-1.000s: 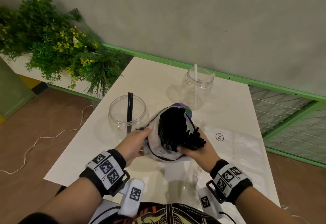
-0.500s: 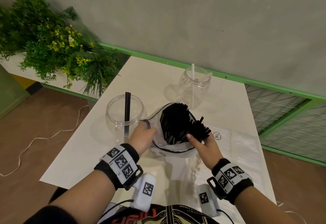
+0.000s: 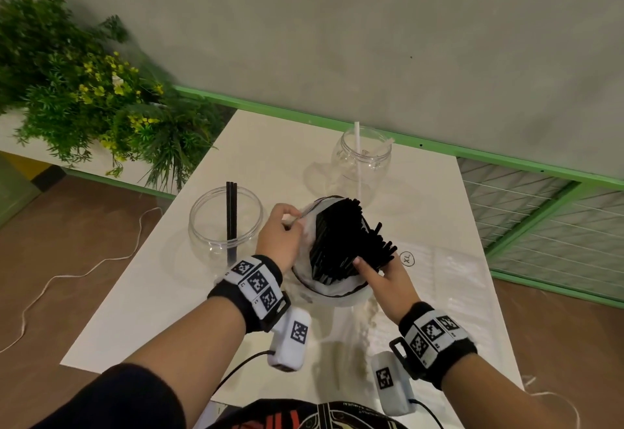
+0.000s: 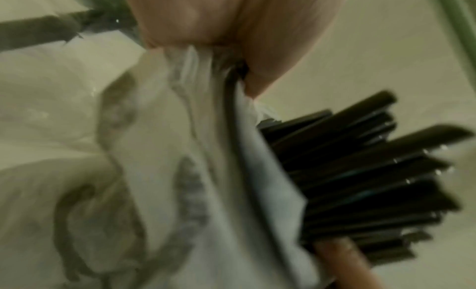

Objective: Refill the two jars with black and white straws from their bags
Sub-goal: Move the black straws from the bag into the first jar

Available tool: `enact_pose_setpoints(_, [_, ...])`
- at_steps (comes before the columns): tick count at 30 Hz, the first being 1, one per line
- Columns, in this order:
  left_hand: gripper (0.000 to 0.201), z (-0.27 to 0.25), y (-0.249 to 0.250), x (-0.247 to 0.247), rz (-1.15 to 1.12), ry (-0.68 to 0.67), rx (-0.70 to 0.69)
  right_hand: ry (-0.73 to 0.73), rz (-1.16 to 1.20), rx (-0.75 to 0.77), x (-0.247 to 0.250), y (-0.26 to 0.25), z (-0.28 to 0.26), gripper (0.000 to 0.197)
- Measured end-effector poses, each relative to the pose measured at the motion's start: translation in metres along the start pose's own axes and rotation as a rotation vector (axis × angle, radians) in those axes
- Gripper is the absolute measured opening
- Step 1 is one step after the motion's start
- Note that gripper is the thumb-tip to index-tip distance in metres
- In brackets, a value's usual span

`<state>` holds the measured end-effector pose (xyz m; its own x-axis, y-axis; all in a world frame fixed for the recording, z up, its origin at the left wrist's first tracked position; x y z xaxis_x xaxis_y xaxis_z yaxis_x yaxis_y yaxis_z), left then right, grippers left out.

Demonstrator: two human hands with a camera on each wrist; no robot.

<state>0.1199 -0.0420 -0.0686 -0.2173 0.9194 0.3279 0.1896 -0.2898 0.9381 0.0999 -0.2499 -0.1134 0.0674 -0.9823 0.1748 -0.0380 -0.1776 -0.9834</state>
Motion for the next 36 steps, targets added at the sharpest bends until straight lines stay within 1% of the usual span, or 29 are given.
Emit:
enact_pose_setpoints(3, [0.037, 0.001, 0.003, 0.000, 0.142, -0.059, -0.102, 0.001, 0.009, -0.008, -0.001, 0.000, 0.003, 0.057])
enact_pose_setpoints(4, [0.041, 0.002, 0.005, 0.000, 0.192, -0.074, -0.115, 0.002, 0.010, -0.008, -0.001, 0.001, 0.004, 0.058])
enact_pose_setpoints(6, [0.045, 0.003, 0.008, -0.001, 0.246, -0.106, -0.098, 0.006, 0.011, -0.007, -0.002, 0.002, 0.005, 0.063])
enact_pose_setpoints(8, [0.040, 0.005, 0.012, -0.002, 0.243, -0.138, -0.055, 0.008, 0.018, -0.007, -0.002, 0.002, 0.006, 0.065])
enact_pose_setpoints(12, [0.030, 0.017, 0.009, -0.009, 0.260, -0.205, 0.042, 0.008, 0.025, -0.013, -0.004, 0.003, 0.006, 0.063])
enact_pose_setpoints(14, [0.021, 0.025, 0.001, -0.011, 0.317, -0.209, 0.091, 0.011, 0.025, -0.018, -0.004, 0.002, 0.007, 0.055])
enact_pose_setpoints(15, [0.021, 0.027, -0.003, -0.012, 0.360, -0.207, 0.116, 0.011, 0.023, -0.018, -0.004, 0.001, 0.008, 0.052])
enact_pose_setpoints(17, [0.019, 0.028, -0.011, -0.013, 0.427, -0.207, 0.163, 0.001, 0.003, -0.011, -0.004, 0.001, 0.009, 0.050])
enact_pose_setpoints(19, [0.019, 0.025, -0.020, -0.014, 0.446, -0.174, 0.192, -0.009, -0.018, -0.006, -0.003, 0.002, 0.011, 0.050])
enact_pose_setpoints(20, [0.021, 0.022, -0.024, -0.013, 0.416, -0.153, 0.189, -0.011, -0.020, -0.004, -0.003, 0.002, 0.011, 0.050])
enact_pose_setpoints(21, [0.028, 0.019, -0.028, -0.012, 0.369, -0.138, 0.161, -0.015, -0.019, 0.002, -0.003, 0.002, 0.012, 0.051])
enact_pose_setpoints(23, [0.053, 0.011, -0.031, -0.009, 0.325, -0.144, 0.030, -0.021, -0.017, 0.005, -0.002, 0.003, 0.011, 0.054])
enact_pose_setpoints(24, [0.061, 0.008, -0.032, -0.008, 0.339, -0.171, -0.044, -0.024, -0.013, 0.002, -0.002, 0.003, 0.011, 0.055])
enact_pose_setpoints(25, [0.063, 0.005, -0.032, -0.008, 0.352, -0.204, -0.100, -0.024, -0.004, -0.003, -0.002, 0.003, 0.010, 0.055])
enact_pose_setpoints(26, [0.060, 0.003, -0.032, -0.009, 0.338, -0.239, -0.125, -0.026, 0.004, -0.008, -0.003, 0.002, 0.009, 0.055])
enact_pose_setpoints(27, [0.054, 0.002, -0.035, -0.009, 0.294, -0.280, -0.111, -0.030, 0.010, -0.009, -0.002, 0.002, 0.009, 0.053])
enact_pose_setpoints(29, [0.039, -0.004, -0.036, -0.007, 0.079, -0.412, 0.008, -0.038, 0.015, -0.008, -0.002, 0.001, 0.007, 0.048])
enact_pose_setpoints(30, [0.038, -0.009, -0.036, -0.004, -0.053, -0.489, 0.047, -0.043, 0.012, -0.009, -0.002, 0.000, 0.007, 0.045])
enact_pose_setpoints(31, [0.052, -0.014, -0.038, 0.000, -0.129, -0.544, 0.058, -0.048, 0.008, -0.011, -0.002, -0.002, 0.007, 0.042])
enact_pose_setpoints(32, [0.074, -0.021, -0.039, 0.006, -0.129, -0.581, 0.045, -0.052, 0.004, -0.014, -0.002, -0.002, 0.007, 0.039])
enact_pose_setpoints(33, [0.095, -0.029, -0.040, 0.010, -0.061, -0.605, 0.012, -0.056, -0.005, -0.016, -0.001, -0.002, 0.008, 0.038])
enact_pose_setpoints(34, [0.112, -0.037, -0.039, 0.013, 0.064, -0.630, -0.051, -0.065, -0.013, -0.009, -0.001, -0.003, 0.008, 0.039])
enact_pose_setpoints(35, [0.126, -0.045, -0.040, 0.015, 0.238, -0.641, -0.126, -0.073, -0.023, -0.002, -0.001, -0.002, 0.009, 0.042])
enact_pose_setpoints(36, [0.137, -0.048, -0.044, 0.013, 0.403, -0.636, -0.198, -0.081, -0.029, -0.002, -0.002, -0.003, 0.010, 0.045])
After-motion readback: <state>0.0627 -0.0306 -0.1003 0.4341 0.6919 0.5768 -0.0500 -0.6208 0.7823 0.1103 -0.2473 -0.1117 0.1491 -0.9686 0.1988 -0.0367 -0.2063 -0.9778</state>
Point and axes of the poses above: each hand's wrist, its own z-axis towards the middle knuckle, its own x-axis out of the back of the hand, y = z × x, the point moved 2 cm from there along z, towards the middle knuckle, and after that the axes turned 4 degrees about z, right-handed, at the moved point
